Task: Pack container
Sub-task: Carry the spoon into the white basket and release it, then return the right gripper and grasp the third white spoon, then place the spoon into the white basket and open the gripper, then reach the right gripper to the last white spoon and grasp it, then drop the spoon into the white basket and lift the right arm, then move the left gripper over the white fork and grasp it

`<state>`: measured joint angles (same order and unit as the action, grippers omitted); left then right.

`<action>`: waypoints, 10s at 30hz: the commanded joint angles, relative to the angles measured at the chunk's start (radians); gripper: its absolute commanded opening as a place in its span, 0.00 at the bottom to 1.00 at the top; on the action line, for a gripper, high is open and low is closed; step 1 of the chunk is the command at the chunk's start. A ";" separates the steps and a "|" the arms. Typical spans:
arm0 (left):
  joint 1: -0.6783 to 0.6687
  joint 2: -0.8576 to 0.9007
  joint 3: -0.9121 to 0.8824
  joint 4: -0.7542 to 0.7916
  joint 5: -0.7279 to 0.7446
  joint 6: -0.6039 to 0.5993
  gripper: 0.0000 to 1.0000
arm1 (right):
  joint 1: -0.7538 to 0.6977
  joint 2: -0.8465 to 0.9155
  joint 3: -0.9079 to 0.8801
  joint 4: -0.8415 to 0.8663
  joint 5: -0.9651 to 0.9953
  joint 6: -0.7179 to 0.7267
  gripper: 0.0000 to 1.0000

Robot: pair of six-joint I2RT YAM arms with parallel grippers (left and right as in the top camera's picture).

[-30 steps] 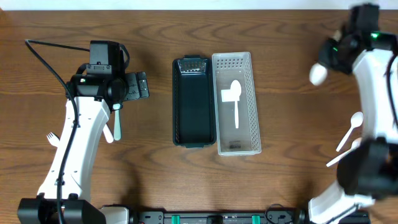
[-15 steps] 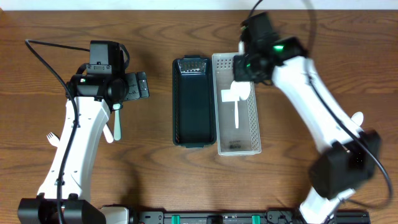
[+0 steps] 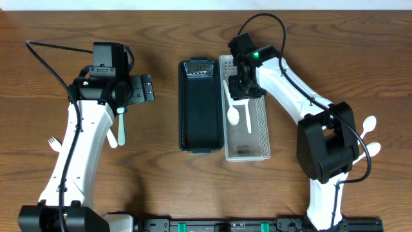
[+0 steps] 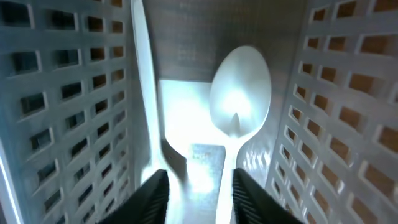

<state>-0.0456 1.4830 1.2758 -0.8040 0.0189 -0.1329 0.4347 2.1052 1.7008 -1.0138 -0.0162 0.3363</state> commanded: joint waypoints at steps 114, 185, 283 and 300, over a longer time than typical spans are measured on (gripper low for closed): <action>0.006 0.006 0.022 -0.018 -0.065 0.009 0.98 | -0.179 -0.539 -0.420 0.349 -0.143 -0.009 0.01; 0.006 0.006 0.022 -0.018 -0.065 0.009 0.98 | -1.085 -0.437 -0.839 0.366 0.101 0.249 0.68; 0.195 0.426 0.085 -0.008 0.049 0.089 0.93 | -0.579 -0.429 0.135 -0.131 -0.065 -0.204 0.69; 0.198 0.484 -0.031 0.177 0.047 0.159 0.94 | -0.580 -0.429 0.135 -0.138 -0.040 -0.215 0.69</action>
<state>0.1497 1.9320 1.2514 -0.6361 0.0616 0.0051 -0.1402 1.6745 1.8378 -1.1484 -0.0692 0.1413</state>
